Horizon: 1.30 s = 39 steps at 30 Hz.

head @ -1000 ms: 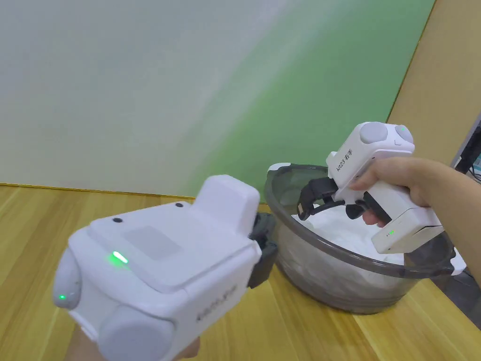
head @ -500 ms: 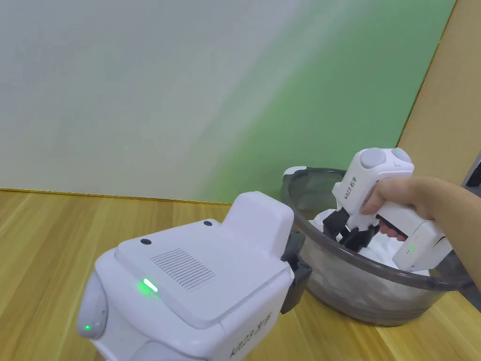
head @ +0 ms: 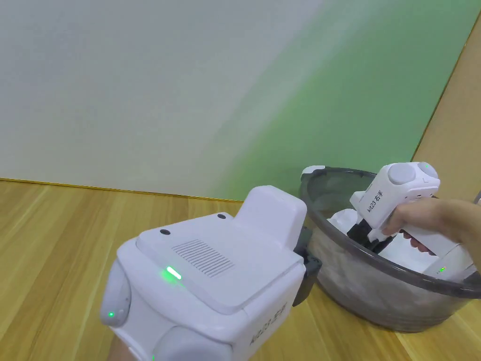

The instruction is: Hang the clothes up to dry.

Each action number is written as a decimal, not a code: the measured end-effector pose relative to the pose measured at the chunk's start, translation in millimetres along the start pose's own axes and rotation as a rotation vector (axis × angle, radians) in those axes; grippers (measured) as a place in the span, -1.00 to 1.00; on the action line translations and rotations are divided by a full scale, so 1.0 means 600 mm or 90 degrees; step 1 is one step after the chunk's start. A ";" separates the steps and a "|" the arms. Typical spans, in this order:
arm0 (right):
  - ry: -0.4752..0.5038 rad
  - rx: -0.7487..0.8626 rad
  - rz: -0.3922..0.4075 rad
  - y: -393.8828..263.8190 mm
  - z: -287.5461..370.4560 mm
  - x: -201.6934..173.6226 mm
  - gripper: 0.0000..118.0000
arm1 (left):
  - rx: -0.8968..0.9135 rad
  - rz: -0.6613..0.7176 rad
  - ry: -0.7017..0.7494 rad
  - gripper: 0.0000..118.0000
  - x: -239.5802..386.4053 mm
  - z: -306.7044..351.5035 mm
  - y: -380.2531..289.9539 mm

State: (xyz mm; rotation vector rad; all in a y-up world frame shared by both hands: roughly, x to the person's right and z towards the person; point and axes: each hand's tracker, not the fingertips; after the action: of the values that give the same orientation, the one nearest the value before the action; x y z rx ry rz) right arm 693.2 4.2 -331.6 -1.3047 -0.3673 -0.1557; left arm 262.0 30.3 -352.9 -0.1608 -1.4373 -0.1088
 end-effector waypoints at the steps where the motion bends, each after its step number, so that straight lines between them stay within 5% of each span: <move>1: -0.024 0.045 0.014 -0.005 0.011 -0.002 -0.93 | 0.000 0.006 0.000 -1.00 -0.003 0.001 0.002; 3: -0.004 0.086 -0.036 -0.020 0.032 0.001 -0.94 | 0.000 0.014 -0.002 -1.00 -0.006 0.005 0.006; 7: 0.003 0.155 0.014 -0.029 0.111 -0.011 -0.96 | 0.007 0.004 0.019 -1.00 -0.002 0.021 0.016; 8: -0.040 0.171 0.016 -0.031 0.125 -0.014 -0.96 | 0.003 0.021 0.022 -1.00 -0.002 0.025 0.019; 16: -0.050 0.262 0.017 -0.109 0.258 -0.056 -0.96 | 0.009 0.032 0.046 -1.00 0.024 0.098 0.061; 18: -0.075 0.306 0.057 -0.126 0.300 -0.083 -0.96 | 0.026 0.045 0.049 -1.00 0.032 0.119 0.056; 21: -0.034 0.390 0.038 -0.147 0.358 -0.108 -0.96 | 0.005 0.033 0.060 -1.00 0.049 0.147 0.060; 23: -0.090 0.480 0.097 -0.159 0.404 -0.134 -0.96 | 0.013 0.015 0.082 -1.00 0.062 0.172 0.071; 24: -0.059 0.431 0.072 -0.170 0.420 -0.147 -0.96 | 0.017 0.016 0.082 -1.00 0.067 0.190 0.079; 29: -0.096 0.553 0.101 -0.199 0.538 -0.204 -0.96 | 0.056 0.015 0.111 -1.00 0.088 0.272 0.114; 33: -0.048 0.612 0.107 -0.220 0.627 -0.260 -0.96 | 0.074 0.000 0.137 -1.00 0.103 0.347 0.124; 36: -0.073 0.681 0.194 -0.218 0.709 -0.313 -0.96 | 0.080 -0.004 0.165 -1.00 0.105 0.389 0.131; 39: -0.068 0.703 0.194 -0.214 0.769 -0.363 -0.96 | 0.085 -0.005 0.204 -1.00 0.103 0.421 0.137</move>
State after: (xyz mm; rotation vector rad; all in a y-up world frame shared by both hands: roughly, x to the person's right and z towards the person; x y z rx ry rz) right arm 368.1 393.3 -191.7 -0.2598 -0.2668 0.3450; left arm 37.6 157.2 -263.7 -0.0256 -1.1215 -0.0420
